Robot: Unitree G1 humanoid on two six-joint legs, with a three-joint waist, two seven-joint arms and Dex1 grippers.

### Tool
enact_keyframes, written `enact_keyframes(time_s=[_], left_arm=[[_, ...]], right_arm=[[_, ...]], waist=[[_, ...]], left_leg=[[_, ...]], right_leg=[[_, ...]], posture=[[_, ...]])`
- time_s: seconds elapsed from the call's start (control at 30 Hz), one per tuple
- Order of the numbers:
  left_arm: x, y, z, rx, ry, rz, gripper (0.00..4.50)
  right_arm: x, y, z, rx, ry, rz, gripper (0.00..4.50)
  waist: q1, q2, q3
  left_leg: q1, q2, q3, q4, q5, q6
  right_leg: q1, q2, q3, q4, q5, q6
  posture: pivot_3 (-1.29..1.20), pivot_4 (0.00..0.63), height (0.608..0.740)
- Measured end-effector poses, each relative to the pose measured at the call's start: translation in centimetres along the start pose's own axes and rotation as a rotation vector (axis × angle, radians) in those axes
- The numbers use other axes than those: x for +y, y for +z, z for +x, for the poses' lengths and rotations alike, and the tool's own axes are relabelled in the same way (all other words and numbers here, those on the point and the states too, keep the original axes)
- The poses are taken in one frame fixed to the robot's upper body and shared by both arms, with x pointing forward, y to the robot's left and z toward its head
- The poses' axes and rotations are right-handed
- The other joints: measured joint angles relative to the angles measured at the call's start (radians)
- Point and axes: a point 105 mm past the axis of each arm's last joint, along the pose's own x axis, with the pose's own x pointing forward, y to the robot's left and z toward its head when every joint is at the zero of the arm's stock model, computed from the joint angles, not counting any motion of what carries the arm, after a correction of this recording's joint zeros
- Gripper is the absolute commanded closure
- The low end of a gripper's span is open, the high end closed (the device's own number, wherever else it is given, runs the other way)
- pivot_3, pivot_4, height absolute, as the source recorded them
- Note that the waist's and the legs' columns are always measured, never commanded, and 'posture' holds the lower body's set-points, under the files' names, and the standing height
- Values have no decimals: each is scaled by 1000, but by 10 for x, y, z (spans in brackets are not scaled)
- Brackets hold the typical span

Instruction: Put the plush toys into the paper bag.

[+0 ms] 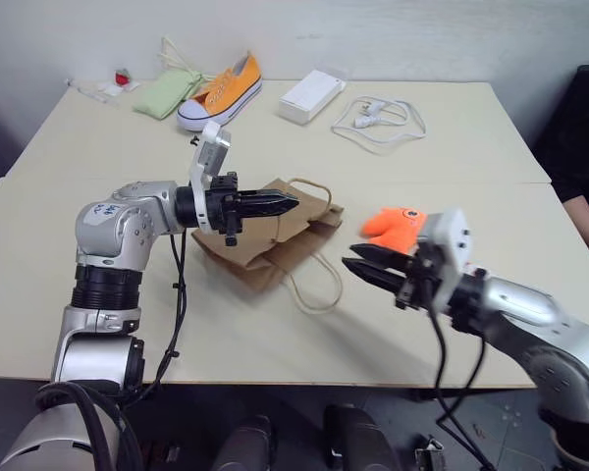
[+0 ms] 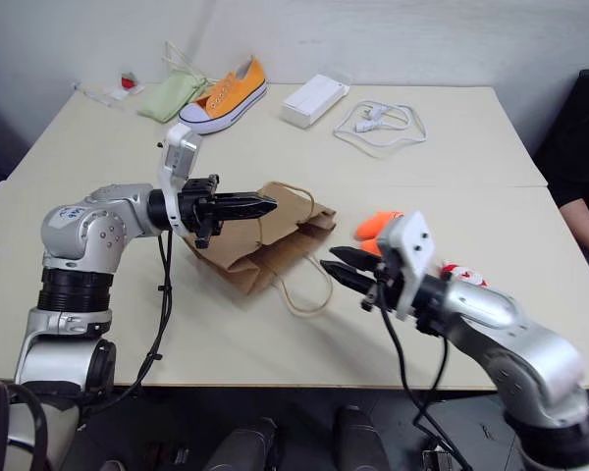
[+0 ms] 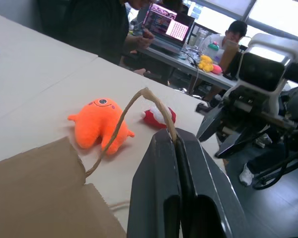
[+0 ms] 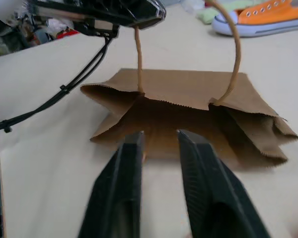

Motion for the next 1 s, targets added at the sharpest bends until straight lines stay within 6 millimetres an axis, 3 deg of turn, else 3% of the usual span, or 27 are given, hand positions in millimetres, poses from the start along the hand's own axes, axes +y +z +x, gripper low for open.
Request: enact_keyframes(time_s=[0.13, 0.37, 0.63, 0.87, 1.0], left_arm=[[-6, 3, 4, -19, -5, 12, 4500], [-9, 7, 7, -46, 0, 12, 4500], [-5, 25, 9, -151, 51, 25, 4500], [-11, 32, 16, -179, 17, 38, 4500], [-31, 23, 27, -104, -88, 87, 4500]], right_arm=[[-13, -7, 39, 33, 7, -38, 4476], [-21, -46, 93, 158, 36, -30, 4476], [-16, -78, 103, 294, 139, -148, 4476], [-9, -73, 108, 351, 291, -297, 4476], [-5, -67, 109, 426, 432, -317, 4476]], waist=[[-4, 0, 0], [-20, 0, 0], [-24, 0, 0], [-46, 0, 0], [-54, 0, 0]], left_leg=[[0, 0, 0, 0, 0, 0], [-1, 0, 0, -1, 0, 0], [-2, 0, 1, 0, 0, -1], [-10, 0, 1, 2, 1, -2], [-10, 0, 1, 2, 1, -3]], right_leg=[[0, 0, -1, 1, 0, 0], [-2, 0, -1, 4, 0, 0], [-4, 0, -1, 4, 0, 0], [-12, 0, -2, 8, 0, 0], [-13, 0, -2, 8, 0, 0]], posture=[[0, 150, 740], [0, 150, 740], [0, 150, 740], [0, 150, 740], [0, 150, 740]])
